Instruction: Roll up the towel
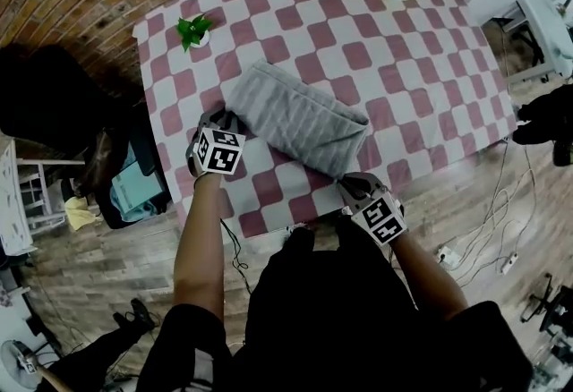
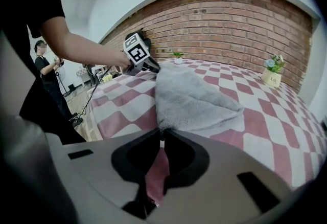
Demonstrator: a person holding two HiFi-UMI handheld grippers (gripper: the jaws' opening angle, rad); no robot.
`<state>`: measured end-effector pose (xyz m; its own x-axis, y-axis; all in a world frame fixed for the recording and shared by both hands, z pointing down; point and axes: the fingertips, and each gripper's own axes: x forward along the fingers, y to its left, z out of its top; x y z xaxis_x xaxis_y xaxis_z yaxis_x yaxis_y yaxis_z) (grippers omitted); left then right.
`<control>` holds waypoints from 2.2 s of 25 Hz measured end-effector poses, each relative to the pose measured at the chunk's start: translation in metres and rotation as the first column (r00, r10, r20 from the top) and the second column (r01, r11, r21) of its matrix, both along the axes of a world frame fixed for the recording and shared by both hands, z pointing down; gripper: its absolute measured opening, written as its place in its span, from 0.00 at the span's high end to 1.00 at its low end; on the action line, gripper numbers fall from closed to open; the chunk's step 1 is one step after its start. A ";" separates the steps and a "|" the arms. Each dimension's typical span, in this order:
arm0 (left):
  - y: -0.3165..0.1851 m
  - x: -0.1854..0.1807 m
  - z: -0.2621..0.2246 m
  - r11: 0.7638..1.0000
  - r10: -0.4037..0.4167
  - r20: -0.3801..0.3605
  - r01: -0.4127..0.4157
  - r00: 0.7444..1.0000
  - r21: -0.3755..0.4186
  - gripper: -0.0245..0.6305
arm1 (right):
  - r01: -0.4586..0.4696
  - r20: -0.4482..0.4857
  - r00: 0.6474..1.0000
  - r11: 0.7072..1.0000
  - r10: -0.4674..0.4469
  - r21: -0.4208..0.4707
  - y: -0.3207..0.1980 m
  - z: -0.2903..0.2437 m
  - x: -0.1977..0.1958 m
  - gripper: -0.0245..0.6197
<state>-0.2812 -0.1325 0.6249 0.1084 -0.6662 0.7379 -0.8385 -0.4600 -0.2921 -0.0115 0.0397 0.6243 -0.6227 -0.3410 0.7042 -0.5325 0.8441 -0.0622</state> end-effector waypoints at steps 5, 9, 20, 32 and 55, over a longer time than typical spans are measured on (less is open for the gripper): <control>-0.036 0.002 0.001 0.999 0.053 -0.011 -0.053 0.999 0.012 0.88 | 0.074 0.022 0.997 0.997 -0.075 0.026 0.013 -0.003 -0.036 0.92; -0.048 0.002 -0.001 0.998 0.039 -0.019 -0.038 0.999 0.045 0.86 | 0.121 -0.002 0.993 0.992 -0.121 0.029 0.023 -0.001 -0.059 0.91; 0.049 -0.012 -0.049 0.990 -0.021 -0.108 0.036 0.994 0.137 0.65 | 0.123 0.009 0.992 0.984 -0.125 0.129 0.015 -0.032 -0.003 0.74; 0.155 0.151 -0.062 0.995 0.066 -0.249 -0.046 0.966 0.085 0.60 | 0.525 -0.132 0.851 0.816 -0.508 0.243 -0.030 -0.026 0.022 0.68; 0.170 0.247 0.011 0.945 0.249 -0.013 -0.246 0.968 -0.215 0.71 | 0.893 -0.265 0.448 0.418 -0.853 0.167 -0.063 0.019 0.036 0.81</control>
